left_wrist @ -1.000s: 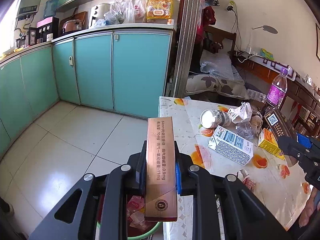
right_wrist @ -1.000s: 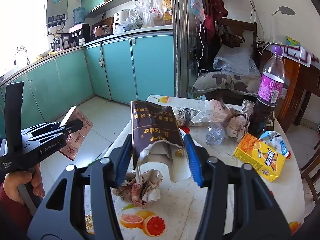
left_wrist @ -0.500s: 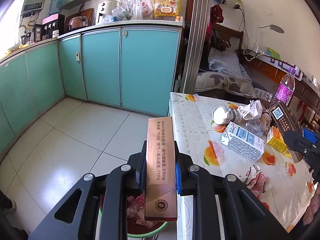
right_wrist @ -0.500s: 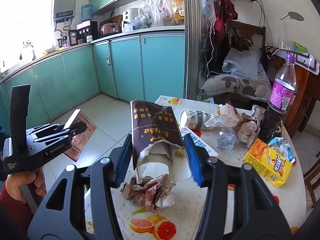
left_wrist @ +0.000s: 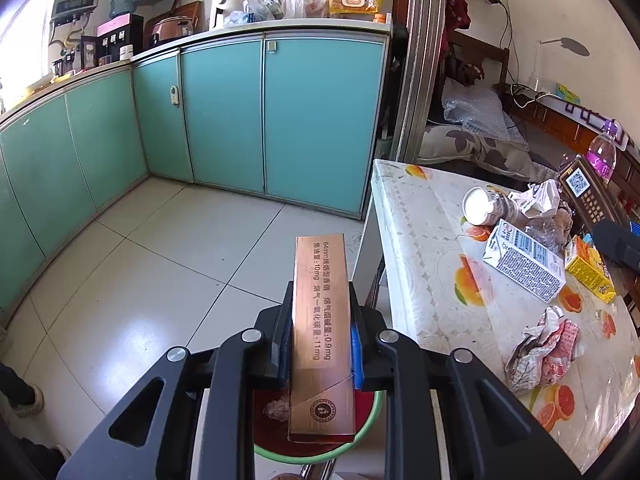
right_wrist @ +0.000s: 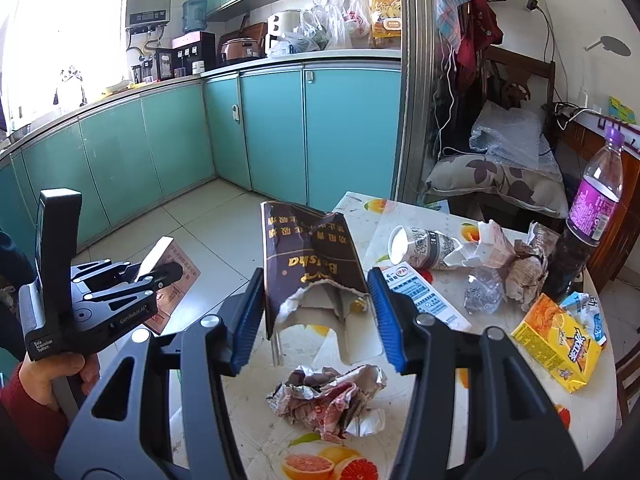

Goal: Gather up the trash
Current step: 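Carry the copper box over the bin with the left while the right carries the brown bag, then open both grippers over the red bin to drop the box and bag, then grasp the crumpled red-white wrapper with the left gripper, then grasp the yellow juice carton with the right gripper, then carry the wrapper over the bin with the left while the right carries the yellow carton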

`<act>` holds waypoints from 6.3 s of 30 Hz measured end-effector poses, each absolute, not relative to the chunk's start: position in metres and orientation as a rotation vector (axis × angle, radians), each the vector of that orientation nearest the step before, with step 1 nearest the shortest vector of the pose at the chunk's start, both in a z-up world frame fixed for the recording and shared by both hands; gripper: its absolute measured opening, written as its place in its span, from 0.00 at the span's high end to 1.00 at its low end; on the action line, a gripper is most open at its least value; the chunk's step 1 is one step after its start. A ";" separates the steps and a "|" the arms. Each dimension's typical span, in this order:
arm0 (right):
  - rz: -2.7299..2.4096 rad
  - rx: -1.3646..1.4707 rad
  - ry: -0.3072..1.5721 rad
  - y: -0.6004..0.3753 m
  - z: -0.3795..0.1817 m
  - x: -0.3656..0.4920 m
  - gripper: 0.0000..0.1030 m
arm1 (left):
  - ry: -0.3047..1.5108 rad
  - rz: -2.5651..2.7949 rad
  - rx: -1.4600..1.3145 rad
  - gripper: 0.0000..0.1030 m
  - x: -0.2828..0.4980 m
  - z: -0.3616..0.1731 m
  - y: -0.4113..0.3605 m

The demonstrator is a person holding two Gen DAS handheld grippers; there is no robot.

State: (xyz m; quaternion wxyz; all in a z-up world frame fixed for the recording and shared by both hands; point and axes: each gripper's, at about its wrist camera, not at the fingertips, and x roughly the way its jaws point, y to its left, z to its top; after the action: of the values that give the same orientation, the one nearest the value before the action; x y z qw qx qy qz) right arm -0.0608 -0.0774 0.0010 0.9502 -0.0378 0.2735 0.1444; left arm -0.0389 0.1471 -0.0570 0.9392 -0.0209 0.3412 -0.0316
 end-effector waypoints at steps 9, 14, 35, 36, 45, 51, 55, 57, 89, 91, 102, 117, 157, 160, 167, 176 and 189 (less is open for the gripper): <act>0.392 -0.092 0.632 -0.046 -0.007 -0.037 0.51 | 0.777 -0.077 -0.088 0.81 -0.033 -0.083 0.165; 0.495 -0.100 0.747 -0.022 -0.018 -0.010 0.51 | 0.857 -0.080 -0.114 0.81 -0.027 -0.110 0.170; 0.619 -0.038 1.007 0.027 -0.064 0.049 0.51 | 0.979 -0.070 -0.123 0.81 -0.020 -0.148 0.169; 0.616 -0.037 1.012 0.027 -0.065 0.050 0.51 | 0.979 -0.067 -0.125 0.81 -0.020 -0.148 0.170; 0.618 -0.009 1.040 0.027 -0.073 0.057 0.51 | 0.983 -0.070 -0.131 0.81 -0.016 -0.148 0.171; 0.606 -0.001 1.025 0.023 -0.069 0.056 0.51 | 0.968 -0.059 -0.136 0.60 -0.017 -0.146 0.175; 0.603 0.013 1.026 0.019 -0.067 0.058 0.51 | 0.963 -0.060 -0.141 0.53 -0.017 -0.145 0.174; 0.599 0.014 1.020 0.018 -0.065 0.059 0.51 | 0.960 -0.058 -0.141 0.53 -0.016 -0.145 0.174; 0.013 0.007 0.876 -0.326 -0.029 -0.042 0.17 | 0.749 -0.229 -0.070 0.28 -0.034 -0.065 0.079; -0.001 0.007 0.904 -0.342 -0.035 -0.036 0.16 | 0.709 -0.342 -0.024 0.15 -0.044 -0.050 0.061; 0.122 0.058 1.050 -0.351 -0.084 -0.024 0.13 | 0.778 -0.498 0.060 0.13 -0.046 -0.064 0.017; 0.112 0.105 0.962 -0.335 -0.064 -0.036 0.12 | 0.832 -0.634 0.112 0.14 -0.048 -0.079 -0.026; 0.051 0.058 0.976 -0.303 -0.083 -0.039 0.47 | 0.725 -0.454 -0.077 0.64 -0.043 -0.056 0.032; 0.053 0.097 0.931 -0.300 -0.076 -0.053 0.47 | 0.714 -0.447 -0.072 0.64 -0.047 -0.053 0.034; 0.094 0.208 0.823 -0.283 -0.052 -0.083 0.47 | 0.700 -0.429 -0.078 0.64 -0.049 -0.049 0.040; 0.186 0.249 0.776 -0.247 -0.032 -0.092 0.47 | 0.697 -0.419 -0.090 0.64 -0.050 -0.049 0.047; 0.246 0.222 0.749 -0.217 -0.020 -0.087 0.47 | 0.698 -0.412 -0.101 0.64 -0.049 -0.049 0.057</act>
State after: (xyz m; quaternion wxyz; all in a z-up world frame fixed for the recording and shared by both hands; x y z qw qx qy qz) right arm -0.0870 -0.2169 -0.0204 0.9174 0.1078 0.3641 0.1195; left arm -0.0493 0.0567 -0.0486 0.9178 -0.0491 0.3393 -0.2001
